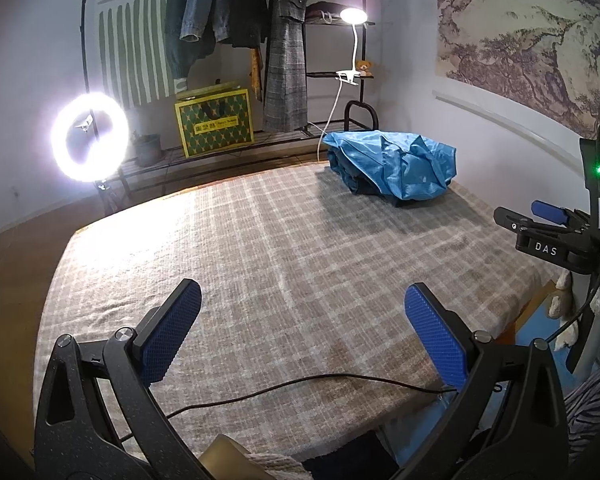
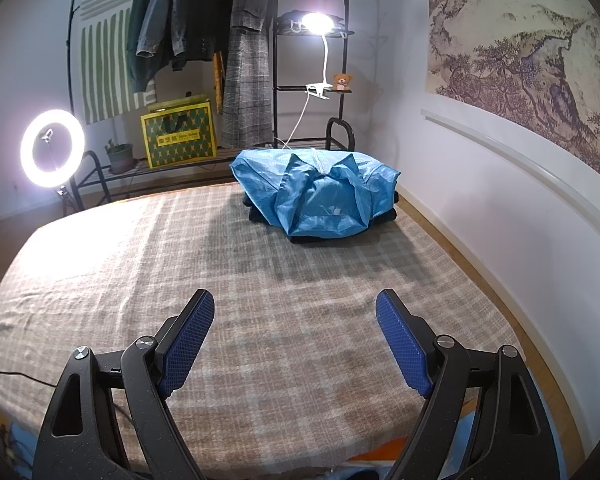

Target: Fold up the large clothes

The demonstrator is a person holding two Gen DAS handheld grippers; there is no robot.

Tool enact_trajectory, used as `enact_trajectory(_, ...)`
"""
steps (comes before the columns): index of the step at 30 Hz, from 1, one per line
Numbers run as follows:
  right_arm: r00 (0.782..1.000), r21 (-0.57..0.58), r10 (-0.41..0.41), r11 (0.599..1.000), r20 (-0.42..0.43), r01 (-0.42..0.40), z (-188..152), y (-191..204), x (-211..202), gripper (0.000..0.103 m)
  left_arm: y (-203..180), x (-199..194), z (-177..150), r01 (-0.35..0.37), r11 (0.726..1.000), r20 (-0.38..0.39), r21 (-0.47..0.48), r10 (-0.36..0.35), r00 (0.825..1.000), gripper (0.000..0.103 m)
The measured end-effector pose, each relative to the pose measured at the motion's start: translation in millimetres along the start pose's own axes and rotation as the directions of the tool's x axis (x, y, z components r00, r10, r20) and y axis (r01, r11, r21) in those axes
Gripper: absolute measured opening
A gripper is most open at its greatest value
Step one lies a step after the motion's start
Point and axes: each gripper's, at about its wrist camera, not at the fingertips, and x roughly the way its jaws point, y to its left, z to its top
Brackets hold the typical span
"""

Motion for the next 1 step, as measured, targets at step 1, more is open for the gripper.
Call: enact_trajectory(1,1.000,-0.001,0.000,1.000,0.000,0.000,0.7,0.1,0.6,0.083,-1.0,0.4,0.2,-0.001,1.000,0.002,0.000,0.001,1.000,0.103)
